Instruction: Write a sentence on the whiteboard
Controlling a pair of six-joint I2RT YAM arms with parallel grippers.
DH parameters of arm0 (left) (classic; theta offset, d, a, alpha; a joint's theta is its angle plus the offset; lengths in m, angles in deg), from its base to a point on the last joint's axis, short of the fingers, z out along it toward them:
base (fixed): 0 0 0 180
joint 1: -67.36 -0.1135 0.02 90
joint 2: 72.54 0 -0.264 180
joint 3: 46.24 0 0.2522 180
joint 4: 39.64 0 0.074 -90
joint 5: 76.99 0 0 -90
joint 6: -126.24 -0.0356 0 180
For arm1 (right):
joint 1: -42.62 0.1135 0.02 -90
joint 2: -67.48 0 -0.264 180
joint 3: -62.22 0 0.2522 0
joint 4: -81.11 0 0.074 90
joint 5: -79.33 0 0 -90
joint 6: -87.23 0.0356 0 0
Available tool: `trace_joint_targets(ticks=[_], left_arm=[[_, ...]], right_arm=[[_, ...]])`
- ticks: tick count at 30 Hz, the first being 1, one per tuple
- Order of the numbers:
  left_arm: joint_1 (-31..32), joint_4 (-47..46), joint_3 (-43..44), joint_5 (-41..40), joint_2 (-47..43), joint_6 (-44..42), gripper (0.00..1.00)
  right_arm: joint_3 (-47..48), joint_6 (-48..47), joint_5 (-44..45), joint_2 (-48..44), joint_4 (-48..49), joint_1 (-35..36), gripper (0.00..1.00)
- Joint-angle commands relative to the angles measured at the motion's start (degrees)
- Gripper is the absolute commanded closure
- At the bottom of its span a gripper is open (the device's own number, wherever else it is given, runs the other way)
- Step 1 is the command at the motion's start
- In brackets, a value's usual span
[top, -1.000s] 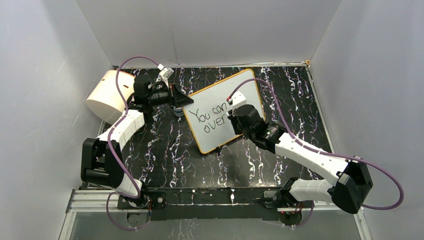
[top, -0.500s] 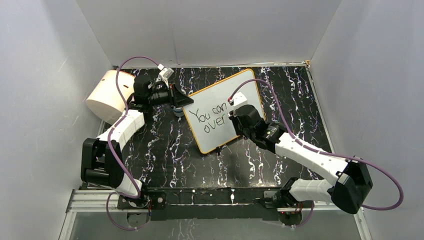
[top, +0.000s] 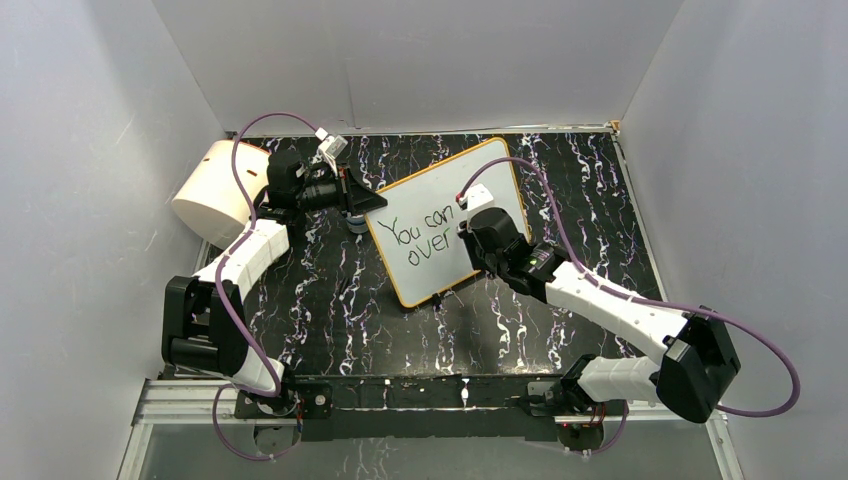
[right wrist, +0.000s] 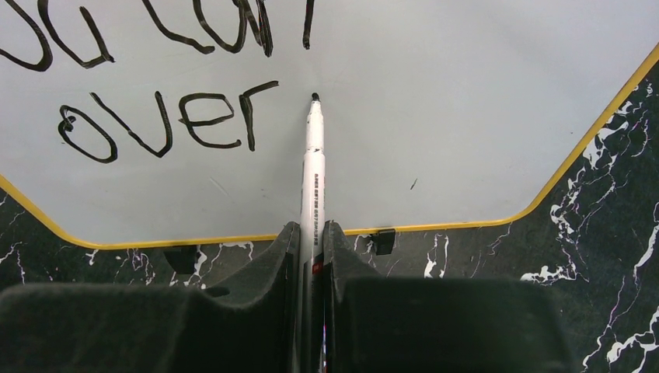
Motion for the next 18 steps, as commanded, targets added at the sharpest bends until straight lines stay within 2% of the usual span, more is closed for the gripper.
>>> trace_joint_targets(ticks=[1, 18], left_arm=[[1.98, 7.28, -1.2, 1.44, 1.19, -2.92, 1.0], [1.98, 7.28, -1.06, 1.52, 1.36, -2.84, 1.0]], right_arm=[[0.58, -0.14, -1.62, 0.12, 3.16, -0.32, 1.0], [-0.02, -1.33, -5.95, -0.48, 1.12, -0.35, 1.0]])
